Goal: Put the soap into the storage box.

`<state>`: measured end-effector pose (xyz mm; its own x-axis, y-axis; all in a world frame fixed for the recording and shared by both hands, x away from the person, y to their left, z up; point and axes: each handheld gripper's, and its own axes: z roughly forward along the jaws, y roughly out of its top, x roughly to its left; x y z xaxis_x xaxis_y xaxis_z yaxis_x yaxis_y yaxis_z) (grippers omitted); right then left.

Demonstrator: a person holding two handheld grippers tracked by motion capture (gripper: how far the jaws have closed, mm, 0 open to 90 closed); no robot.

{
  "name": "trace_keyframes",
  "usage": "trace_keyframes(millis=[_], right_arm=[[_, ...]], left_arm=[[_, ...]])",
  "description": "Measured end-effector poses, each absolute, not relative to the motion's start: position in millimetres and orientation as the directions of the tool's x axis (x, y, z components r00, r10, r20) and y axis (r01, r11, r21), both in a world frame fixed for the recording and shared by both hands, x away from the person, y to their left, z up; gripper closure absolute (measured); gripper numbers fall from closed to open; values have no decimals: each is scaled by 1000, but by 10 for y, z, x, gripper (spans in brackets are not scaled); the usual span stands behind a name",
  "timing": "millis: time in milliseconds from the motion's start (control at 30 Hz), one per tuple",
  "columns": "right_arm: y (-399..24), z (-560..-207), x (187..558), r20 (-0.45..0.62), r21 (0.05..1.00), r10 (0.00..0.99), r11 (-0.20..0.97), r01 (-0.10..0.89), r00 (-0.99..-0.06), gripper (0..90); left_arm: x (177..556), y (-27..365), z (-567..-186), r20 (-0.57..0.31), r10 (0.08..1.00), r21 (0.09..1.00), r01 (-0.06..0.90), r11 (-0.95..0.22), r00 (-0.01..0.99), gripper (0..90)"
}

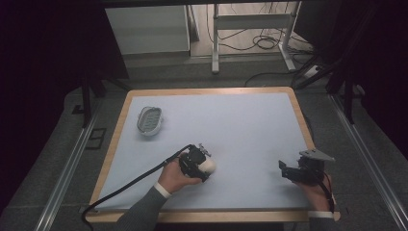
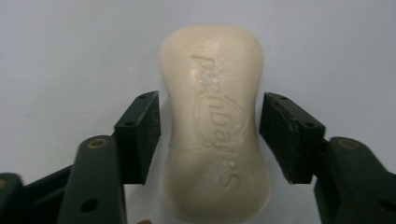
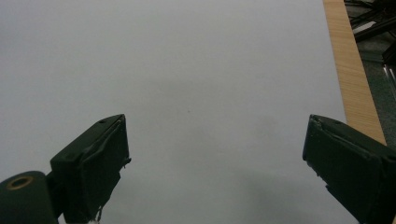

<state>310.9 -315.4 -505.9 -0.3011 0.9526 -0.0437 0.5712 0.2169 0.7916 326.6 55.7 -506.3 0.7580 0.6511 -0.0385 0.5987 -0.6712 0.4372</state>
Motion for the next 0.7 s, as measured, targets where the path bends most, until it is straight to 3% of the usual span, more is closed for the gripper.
trace_keyframes(millis=[167,700], right_arm=[[-3156,-5060,3110,-44,791,953,216,572,-299,69],[-3165,-5047,3102,-47,794,954,216,569,-296,69]], left_arm=[[3253,553,-5073,-29,645,431,592,-681,764,490],[3258,553,-5086,-31,637,428,586,-688,771,486]])
